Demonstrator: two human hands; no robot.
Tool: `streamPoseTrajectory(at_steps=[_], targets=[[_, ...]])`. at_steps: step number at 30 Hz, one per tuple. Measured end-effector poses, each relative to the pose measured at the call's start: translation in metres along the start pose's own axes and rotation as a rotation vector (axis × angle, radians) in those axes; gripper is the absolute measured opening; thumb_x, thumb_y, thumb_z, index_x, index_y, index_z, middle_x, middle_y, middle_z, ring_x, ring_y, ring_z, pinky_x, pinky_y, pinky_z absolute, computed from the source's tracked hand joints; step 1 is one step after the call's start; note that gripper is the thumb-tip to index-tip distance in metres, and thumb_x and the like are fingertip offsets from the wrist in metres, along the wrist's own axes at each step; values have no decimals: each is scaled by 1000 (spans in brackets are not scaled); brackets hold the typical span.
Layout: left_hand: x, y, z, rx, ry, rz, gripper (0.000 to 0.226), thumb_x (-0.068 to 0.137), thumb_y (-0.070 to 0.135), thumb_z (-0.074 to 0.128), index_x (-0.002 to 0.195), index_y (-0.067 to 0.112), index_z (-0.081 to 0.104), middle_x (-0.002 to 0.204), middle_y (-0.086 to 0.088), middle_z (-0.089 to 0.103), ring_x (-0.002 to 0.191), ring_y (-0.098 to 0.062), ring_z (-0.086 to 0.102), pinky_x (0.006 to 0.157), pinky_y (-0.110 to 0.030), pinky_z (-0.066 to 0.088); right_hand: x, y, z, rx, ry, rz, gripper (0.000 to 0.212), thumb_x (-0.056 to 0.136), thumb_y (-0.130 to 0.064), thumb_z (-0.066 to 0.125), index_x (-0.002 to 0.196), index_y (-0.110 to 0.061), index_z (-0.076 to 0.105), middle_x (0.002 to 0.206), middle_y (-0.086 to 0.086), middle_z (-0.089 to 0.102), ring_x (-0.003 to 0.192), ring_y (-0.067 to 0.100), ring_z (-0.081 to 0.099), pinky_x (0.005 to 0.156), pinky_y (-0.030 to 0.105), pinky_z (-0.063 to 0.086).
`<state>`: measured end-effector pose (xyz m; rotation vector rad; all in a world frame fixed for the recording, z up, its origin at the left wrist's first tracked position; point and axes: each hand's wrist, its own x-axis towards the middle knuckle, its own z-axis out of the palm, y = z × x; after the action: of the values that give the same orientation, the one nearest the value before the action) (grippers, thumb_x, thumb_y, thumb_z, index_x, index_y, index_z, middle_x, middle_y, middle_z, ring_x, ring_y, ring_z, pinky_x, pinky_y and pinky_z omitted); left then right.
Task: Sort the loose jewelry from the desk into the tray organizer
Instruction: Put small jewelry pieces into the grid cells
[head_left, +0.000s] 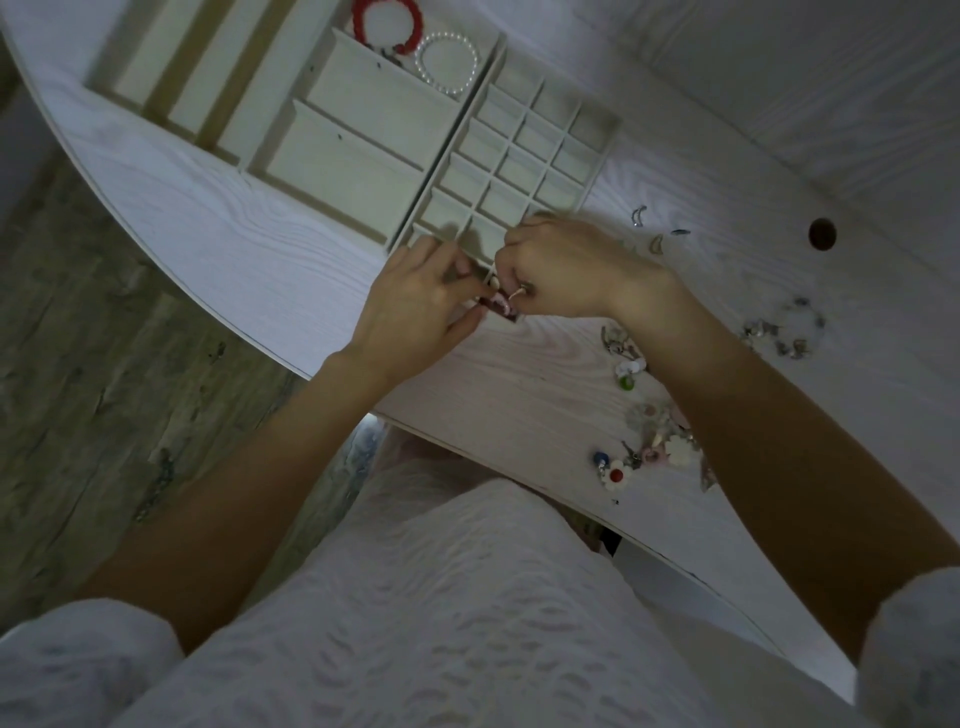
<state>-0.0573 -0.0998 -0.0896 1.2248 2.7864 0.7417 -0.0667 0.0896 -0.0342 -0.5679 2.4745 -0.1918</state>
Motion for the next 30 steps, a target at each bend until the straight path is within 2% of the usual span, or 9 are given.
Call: streamPoseTrajectory(at_steps=[2, 6, 10, 14, 17, 19, 24, 27, 30], targets=[[1, 0, -1, 6, -10, 10, 24, 87, 31, 54, 97, 20, 73, 95, -7, 59, 91, -25, 46, 72, -37, 38, 0, 1, 1, 59, -4, 41, 7, 83, -25, 65, 87, -19, 63, 85, -6, 46, 95, 23, 53, 77, 40, 47], [1, 2, -2, 33, -26, 32, 27, 88, 30, 51, 100, 22, 74, 95, -7, 60, 90, -25, 45, 71, -34, 33, 0, 1, 6, 117, 79, 108, 8, 81, -18, 67, 88, -21, 69, 82, -7, 49, 90, 21, 56, 65, 30, 40], [1, 3, -2, 39, -37, 35, 27, 87, 29, 52, 100, 22, 74, 94, -7, 60, 89, -26, 47, 71, -33, 33, -6, 0, 8, 197, 123, 138, 15, 83, -14, 66, 93, -21, 74, 87, -3, 64, 83, 16, 60, 65, 25, 39], [0, 5, -1, 21, -36, 92, 23, 87, 25, 55, 101, 24, 73, 92, -7, 59, 86, -26, 49, 67, -36, 37, -6, -4, 14, 154, 132, 161, 17, 82, -8, 61, 90, -19, 71, 90, 2, 63, 86, 22, 60, 63, 28, 40], [0, 6, -1, 15, -57, 77, 25, 85, 25, 54, 102, 24, 72, 93, -7, 59, 87, -26, 48, 67, -37, 39, -5, -10, 17, 82, 144, 174, 13, 84, -6, 58, 90, -13, 67, 96, 8, 60, 99, 28, 51, 72, 37, 47], [0, 7, -2, 19, -70, 47, 27, 84, 27, 52, 101, 22, 72, 94, -8, 59, 89, -25, 46, 68, -37, 40, -4, -14, 17, 69, 176, 193, 13, 85, -4, 56, 91, -9, 66, 96, 11, 60, 100, 31, 51, 73, 40, 48], [3, 7, -3, 21, -117, 6, 29, 84, 32, 49, 99, 22, 73, 97, -8, 60, 90, -29, 53, 71, -37, 40, -7, -17, 20, 165, 282, 309, 13, 84, -7, 62, 91, -15, 70, 93, 7, 66, 97, 26, 57, 70, 31, 43], [3, 5, -2, 14, -128, 4, 30, 85, 32, 49, 100, 23, 73, 98, -8, 60, 92, -29, 53, 72, -37, 40, -10, -16, 25, 195, 349, 348, 8, 80, -11, 68, 83, -17, 72, 87, 3, 65, 96, 23, 53, 78, 32, 43], [1, 5, -2, -1, -92, -10, 26, 85, 30, 52, 100, 21, 71, 97, -6, 59, 93, -26, 49, 72, -36, 38, -15, -18, 27, 160, 352, 347, 9, 83, -20, 67, 88, -18, 74, 96, 6, 62, 98, 24, 50, 81, 32, 40]])
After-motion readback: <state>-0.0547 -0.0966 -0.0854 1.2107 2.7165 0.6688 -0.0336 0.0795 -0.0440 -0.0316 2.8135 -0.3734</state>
